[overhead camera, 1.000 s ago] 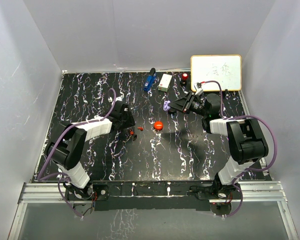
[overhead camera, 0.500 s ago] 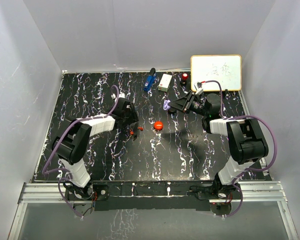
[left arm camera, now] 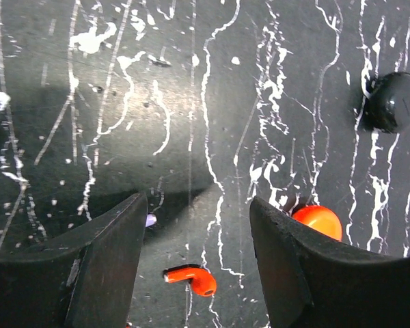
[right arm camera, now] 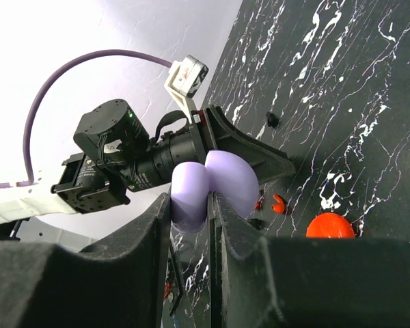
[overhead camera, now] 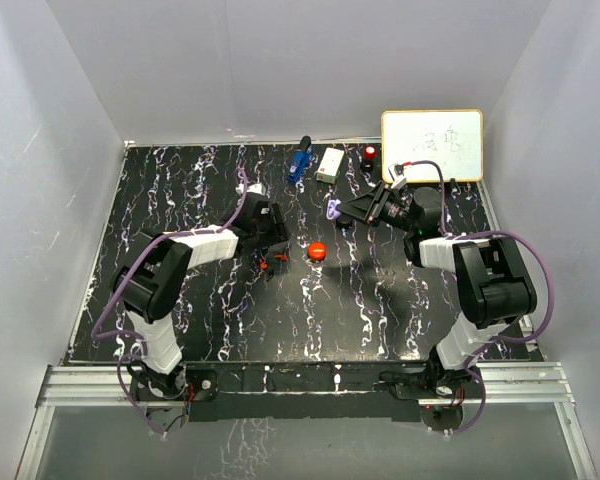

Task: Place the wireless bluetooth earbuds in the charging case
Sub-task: Pick up the earbud from the center of the board.

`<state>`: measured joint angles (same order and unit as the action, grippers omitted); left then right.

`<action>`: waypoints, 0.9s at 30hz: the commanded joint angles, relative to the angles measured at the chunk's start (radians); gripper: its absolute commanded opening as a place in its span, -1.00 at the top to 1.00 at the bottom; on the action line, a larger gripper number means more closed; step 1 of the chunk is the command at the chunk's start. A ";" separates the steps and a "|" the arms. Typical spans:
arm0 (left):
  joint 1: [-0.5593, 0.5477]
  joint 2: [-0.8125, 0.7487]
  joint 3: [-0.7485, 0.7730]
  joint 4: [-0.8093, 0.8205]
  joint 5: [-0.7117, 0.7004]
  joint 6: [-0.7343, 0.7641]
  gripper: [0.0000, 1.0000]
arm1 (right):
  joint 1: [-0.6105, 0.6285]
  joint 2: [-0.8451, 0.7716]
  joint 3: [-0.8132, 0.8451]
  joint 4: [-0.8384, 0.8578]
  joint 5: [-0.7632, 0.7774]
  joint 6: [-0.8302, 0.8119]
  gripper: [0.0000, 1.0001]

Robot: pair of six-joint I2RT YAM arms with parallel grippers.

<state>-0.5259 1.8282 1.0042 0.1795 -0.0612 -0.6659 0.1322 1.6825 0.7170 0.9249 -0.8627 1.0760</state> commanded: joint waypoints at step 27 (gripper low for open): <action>-0.010 -0.285 -0.148 -0.063 -0.042 0.006 -0.24 | 0.004 -0.022 0.016 0.080 -0.013 0.017 1.00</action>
<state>-0.5335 1.6081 0.8928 0.1692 -0.1020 -0.6472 0.1322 1.6836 0.7158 0.9531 -0.8669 1.1007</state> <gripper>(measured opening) 0.619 0.219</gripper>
